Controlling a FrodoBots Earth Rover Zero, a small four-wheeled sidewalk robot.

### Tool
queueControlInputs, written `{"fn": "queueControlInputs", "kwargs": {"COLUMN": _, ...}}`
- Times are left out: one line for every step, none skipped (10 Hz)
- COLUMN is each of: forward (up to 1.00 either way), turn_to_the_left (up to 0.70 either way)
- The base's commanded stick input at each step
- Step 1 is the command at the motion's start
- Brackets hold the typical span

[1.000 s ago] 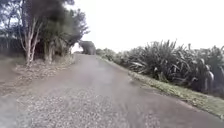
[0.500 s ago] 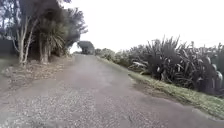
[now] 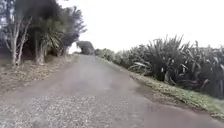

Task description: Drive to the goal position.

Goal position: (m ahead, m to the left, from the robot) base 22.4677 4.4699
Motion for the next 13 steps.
{"fn": "queueControlInputs", "kwargs": {"forward": 0.70, "turn_to_the_left": 0.21}}
{"fn": "queueControlInputs", "kwargs": {"forward": 0.70, "turn_to_the_left": 0.08}}
{"fn": "queueControlInputs", "kwargs": {"forward": 0.70, "turn_to_the_left": 0.00}}
{"fn": "queueControlInputs", "kwargs": {"forward": 0.70, "turn_to_the_left": 0.00}}
{"fn": "queueControlInputs", "kwargs": {"forward": 0.70, "turn_to_the_left": 0.00}}
{"fn": "queueControlInputs", "kwargs": {"forward": 0.70, "turn_to_the_left": 0.00}}
{"fn": "queueControlInputs", "kwargs": {"forward": 0.70, "turn_to_the_left": 0.00}}
{"fn": "queueControlInputs", "kwargs": {"forward": 0.70, "turn_to_the_left": 0.00}}
{"fn": "queueControlInputs", "kwargs": {"forward": 0.70, "turn_to_the_left": 0.00}}
{"fn": "queueControlInputs", "kwargs": {"forward": 0.70, "turn_to_the_left": 0.00}}
{"fn": "queueControlInputs", "kwargs": {"forward": 0.70, "turn_to_the_left": 0.00}}
{"fn": "queueControlInputs", "kwargs": {"forward": 0.70, "turn_to_the_left": 0.00}}
{"fn": "queueControlInputs", "kwargs": {"forward": 0.70, "turn_to_the_left": 0.00}}
